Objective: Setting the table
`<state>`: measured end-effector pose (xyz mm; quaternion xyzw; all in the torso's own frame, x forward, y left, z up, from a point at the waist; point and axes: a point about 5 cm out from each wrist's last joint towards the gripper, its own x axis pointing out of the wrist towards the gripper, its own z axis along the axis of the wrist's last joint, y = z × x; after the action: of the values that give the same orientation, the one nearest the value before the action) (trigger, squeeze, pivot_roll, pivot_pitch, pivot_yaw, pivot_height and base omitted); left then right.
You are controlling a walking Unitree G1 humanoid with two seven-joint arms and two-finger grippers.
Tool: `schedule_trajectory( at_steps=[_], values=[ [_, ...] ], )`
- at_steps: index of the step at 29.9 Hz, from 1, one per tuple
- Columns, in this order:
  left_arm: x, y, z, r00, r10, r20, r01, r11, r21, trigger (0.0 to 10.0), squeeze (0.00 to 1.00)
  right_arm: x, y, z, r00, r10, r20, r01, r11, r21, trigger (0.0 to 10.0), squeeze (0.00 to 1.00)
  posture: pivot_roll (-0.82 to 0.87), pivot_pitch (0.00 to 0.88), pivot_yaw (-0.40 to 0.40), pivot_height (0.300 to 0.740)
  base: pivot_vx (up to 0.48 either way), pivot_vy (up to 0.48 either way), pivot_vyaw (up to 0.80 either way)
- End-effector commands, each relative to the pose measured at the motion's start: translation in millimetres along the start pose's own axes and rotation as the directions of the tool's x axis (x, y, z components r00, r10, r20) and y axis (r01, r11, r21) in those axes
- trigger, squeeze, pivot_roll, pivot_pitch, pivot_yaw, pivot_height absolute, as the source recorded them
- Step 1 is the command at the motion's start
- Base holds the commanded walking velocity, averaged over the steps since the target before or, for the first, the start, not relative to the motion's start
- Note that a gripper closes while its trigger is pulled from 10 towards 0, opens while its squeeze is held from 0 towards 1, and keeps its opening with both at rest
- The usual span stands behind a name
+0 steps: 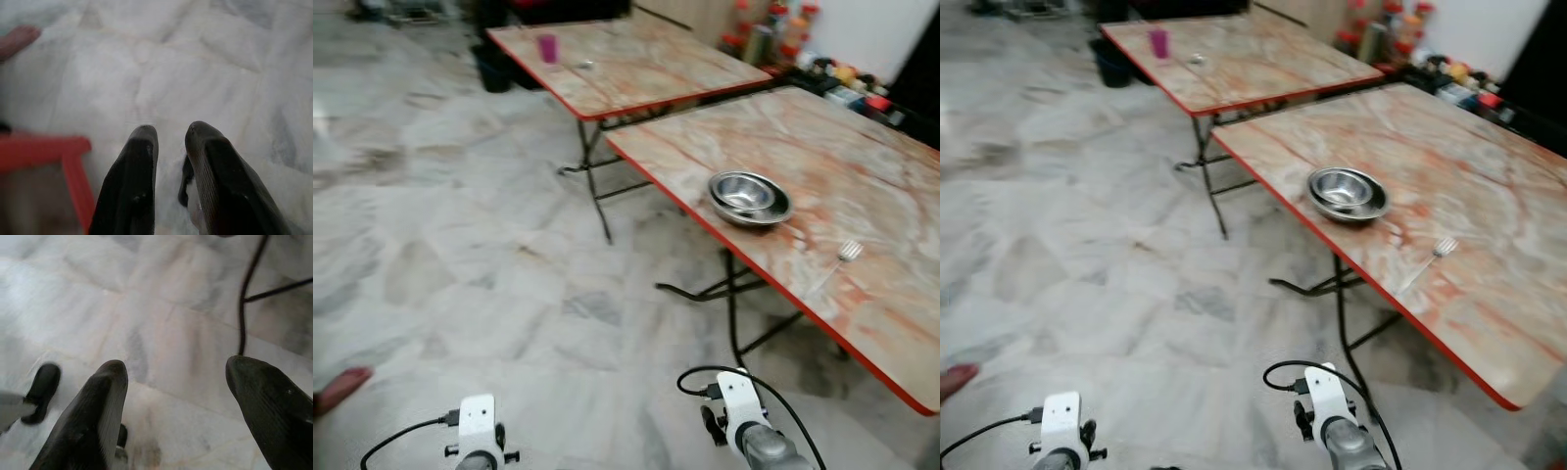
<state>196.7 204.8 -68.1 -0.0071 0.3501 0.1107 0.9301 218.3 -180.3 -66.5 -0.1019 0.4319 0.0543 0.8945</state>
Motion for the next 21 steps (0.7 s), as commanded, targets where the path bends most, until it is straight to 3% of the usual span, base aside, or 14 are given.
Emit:
schedule_trajectory(
  at_steps=[1,21],
  values=[
    [-1.9,2.2,-6.8,1.000,0.009,-0.029,-0.010,1.000,-0.008,10.0,0.00,0.1,0.5,0.0,1.000,0.002,-0.004,-0.003,1.000,-0.010,10.0,0.00,0.10,0.069,-0.103,0.740,0.000,0.000,0.80],
    [-2.1,4.5,-6.7,1.000,0.021,-0.024,-0.021,1.000,-0.013,10.0,0.00,0.7,5.3,2.7,1.000,0.020,0.009,-0.020,0.999,-0.039,10.0,0.00,0.10,0.077,-0.102,0.740,0.000,0.000,0.80]
  ],
)
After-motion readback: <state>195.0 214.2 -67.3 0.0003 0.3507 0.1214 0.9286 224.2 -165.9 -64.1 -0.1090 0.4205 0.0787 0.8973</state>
